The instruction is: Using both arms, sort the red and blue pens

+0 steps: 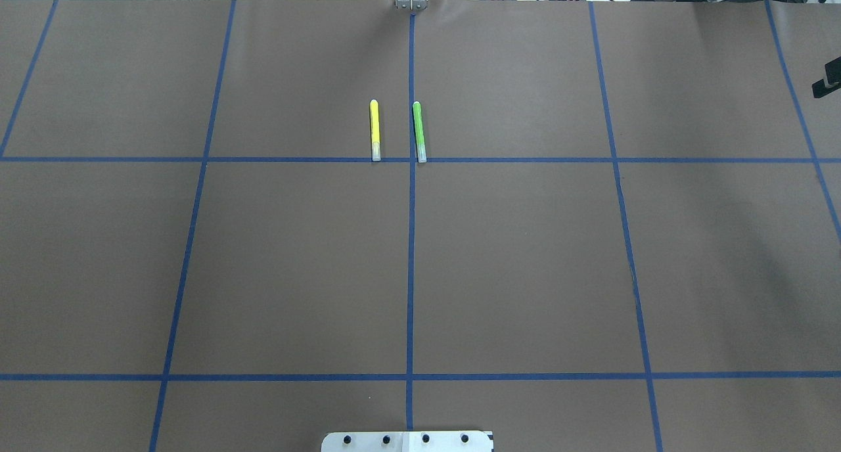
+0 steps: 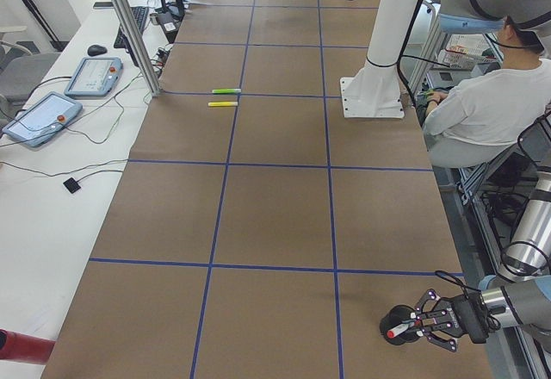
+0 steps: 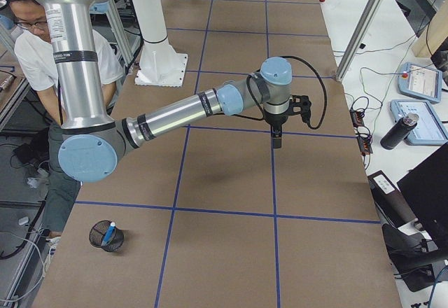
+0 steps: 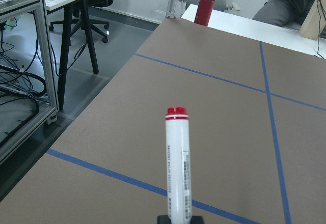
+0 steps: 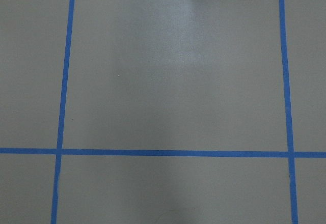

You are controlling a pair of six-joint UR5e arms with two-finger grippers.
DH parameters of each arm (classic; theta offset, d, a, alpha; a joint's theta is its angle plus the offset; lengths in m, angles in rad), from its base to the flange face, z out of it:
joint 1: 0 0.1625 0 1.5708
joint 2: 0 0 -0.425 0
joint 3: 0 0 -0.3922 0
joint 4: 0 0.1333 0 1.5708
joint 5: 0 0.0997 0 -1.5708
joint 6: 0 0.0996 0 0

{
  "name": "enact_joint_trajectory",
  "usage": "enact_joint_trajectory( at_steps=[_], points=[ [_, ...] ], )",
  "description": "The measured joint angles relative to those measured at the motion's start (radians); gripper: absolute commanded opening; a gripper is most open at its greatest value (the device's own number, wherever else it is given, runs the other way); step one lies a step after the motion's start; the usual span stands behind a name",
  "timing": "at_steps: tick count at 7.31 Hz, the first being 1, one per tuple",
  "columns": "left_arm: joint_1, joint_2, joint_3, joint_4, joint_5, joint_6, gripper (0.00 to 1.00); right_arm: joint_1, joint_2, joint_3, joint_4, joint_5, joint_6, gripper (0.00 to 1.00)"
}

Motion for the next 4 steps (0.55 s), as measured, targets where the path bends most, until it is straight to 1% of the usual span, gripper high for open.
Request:
enact_joint_trajectory(
  at_steps=[3,4],
  points=[
    [0.0,-0.004,0.001,0.012,-0.037,-0.008,0.0,0.001,-0.003,0.003,0.0,0.001,0.0,1.0],
    [0.0,-0.006,0.001,0.016,-0.04,-0.007,0.09,0.001,-0.005,0.003,-0.001,0.001,0.0,1.0]
  ],
)
